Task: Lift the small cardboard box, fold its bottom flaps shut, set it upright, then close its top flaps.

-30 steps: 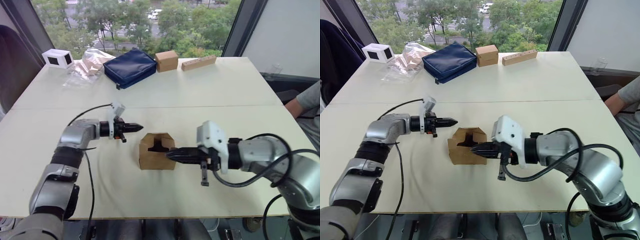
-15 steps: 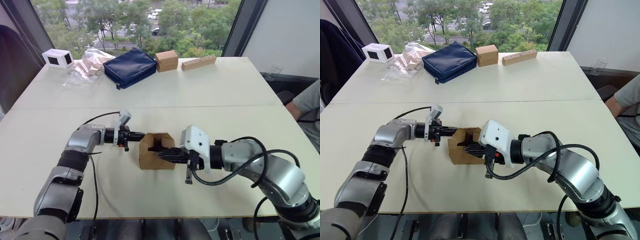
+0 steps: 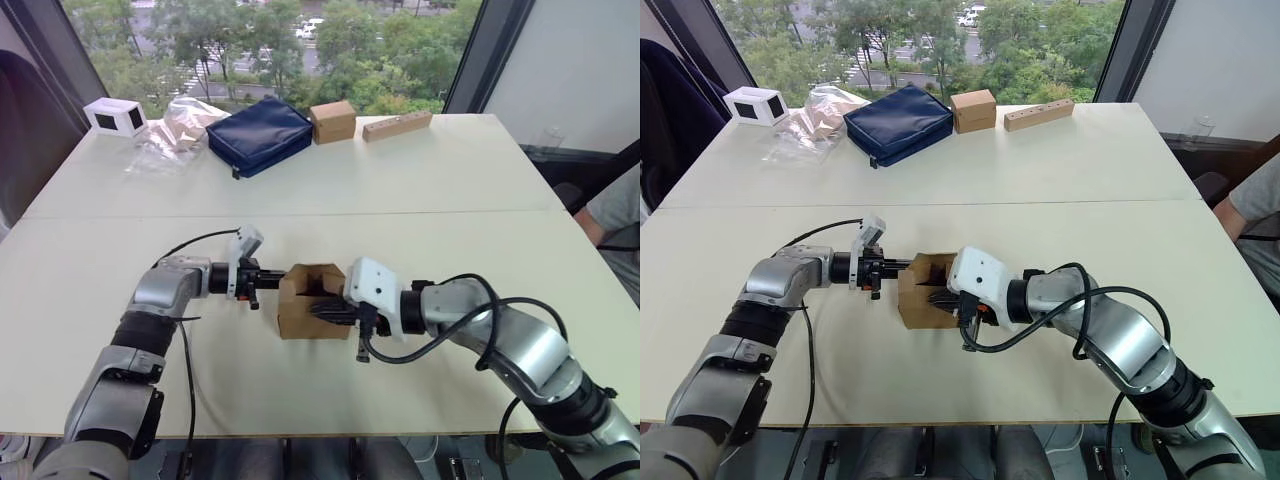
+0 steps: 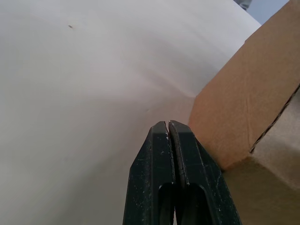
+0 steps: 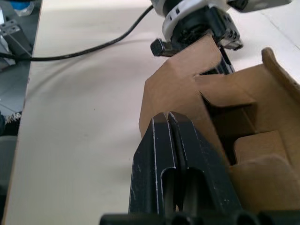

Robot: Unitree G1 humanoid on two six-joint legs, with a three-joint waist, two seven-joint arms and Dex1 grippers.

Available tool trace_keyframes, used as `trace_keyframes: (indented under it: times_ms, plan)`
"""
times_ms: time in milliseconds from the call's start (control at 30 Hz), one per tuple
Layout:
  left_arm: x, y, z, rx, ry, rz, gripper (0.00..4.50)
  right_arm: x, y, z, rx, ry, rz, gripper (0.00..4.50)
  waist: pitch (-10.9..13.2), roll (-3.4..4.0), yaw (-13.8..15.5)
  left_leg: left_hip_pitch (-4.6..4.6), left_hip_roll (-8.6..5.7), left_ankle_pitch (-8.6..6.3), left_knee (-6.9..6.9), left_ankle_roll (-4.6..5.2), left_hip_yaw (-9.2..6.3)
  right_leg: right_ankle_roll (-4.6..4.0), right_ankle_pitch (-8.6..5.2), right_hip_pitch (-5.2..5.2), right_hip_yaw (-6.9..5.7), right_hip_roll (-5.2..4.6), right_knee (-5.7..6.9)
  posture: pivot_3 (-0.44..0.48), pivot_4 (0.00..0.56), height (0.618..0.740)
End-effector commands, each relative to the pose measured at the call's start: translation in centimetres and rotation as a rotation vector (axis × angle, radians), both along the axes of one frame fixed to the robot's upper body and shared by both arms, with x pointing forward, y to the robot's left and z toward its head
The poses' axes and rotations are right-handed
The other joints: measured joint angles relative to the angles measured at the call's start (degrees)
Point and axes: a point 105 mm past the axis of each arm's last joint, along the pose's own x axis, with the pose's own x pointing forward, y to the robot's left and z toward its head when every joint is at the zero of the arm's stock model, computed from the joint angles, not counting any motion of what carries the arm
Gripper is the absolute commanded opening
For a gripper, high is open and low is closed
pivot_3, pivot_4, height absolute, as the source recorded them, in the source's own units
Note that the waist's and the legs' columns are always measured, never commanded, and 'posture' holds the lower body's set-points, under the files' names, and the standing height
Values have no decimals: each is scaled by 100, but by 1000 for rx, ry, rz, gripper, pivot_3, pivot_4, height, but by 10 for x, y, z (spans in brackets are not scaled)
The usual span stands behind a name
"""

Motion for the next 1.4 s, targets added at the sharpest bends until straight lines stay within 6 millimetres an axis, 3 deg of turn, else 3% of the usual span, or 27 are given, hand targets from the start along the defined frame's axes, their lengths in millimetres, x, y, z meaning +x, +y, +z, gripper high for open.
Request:
trace_keyframes:
  times_ms: [33, 467, 667, 733, 800, 1000, 1133, 1400]
  plan:
    - [-1, 1, 8, -23, -26, -4, 46, -2, 4, 3, 17, -30, 23, 0, 0, 0, 2, 0, 0, 0, 0, 0, 0, 0, 0, 0, 0, 0, 0, 0, 150, 740]
    - [-2, 17, 7, -27, -23, 67, 46, 4, 4, -7, 11, -13, 27, 0, 0, 0, -1, 0, 1, 0, 0, 0, 0, 0, 0, 0, 0, 0, 0, 0, 150, 740]
    - [9, 42, 39, -116, -70, 205, 46, 7, 4, -4, 18, -26, 28, 0, 0, 0, -10, 0, 2, 0, 0, 0, -1, 0, 0, -2, 0, 0, 2, 0, 150, 740]
    - [-16, 42, 67, -188, -83, 116, 46, 6, 5, -2, 31, -26, 33, 0, 0, 0, -11, 0, 2, 0, 0, 0, -1, 0, 0, -2, 0, 0, 2, 0, 150, 740]
    - [-43, 36, 77, -170, -86, 21, 46, 5, 5, -1, 36, -25, 42, 0, 0, -1, -37, -3, 3, 0, -2, 0, 1, 0, 0, -6, 3, -2, 2, 0, 150, 740]
    - [-81, 20, 74, -113, -50, -90, 46, 10, 3, -2, 23, -31, 44, 0, -1, 1, 22, 5, 2, 1, -1, -3, -3, 0, 0, 9, 6, -10, -1, 0, 150, 740]
    - [-83, 11, 54, -54, -36, -95, 46, 13, 3, -2, 23, -34, 43, 0, -1, 1, 10, 5, 2, 1, -2, -2, -2, 0, 0, 8, 5, -9, -2, 0, 150, 740]
    - [-81, 2, 38, -31, -27, -95, 46, 12, 0, 2, 33, -34, 42, 0, -1, 1, 7, 5, 2, 1, -2, -2, -2, 0, 0, 6, 5, -6, -2, 0, 150, 740]
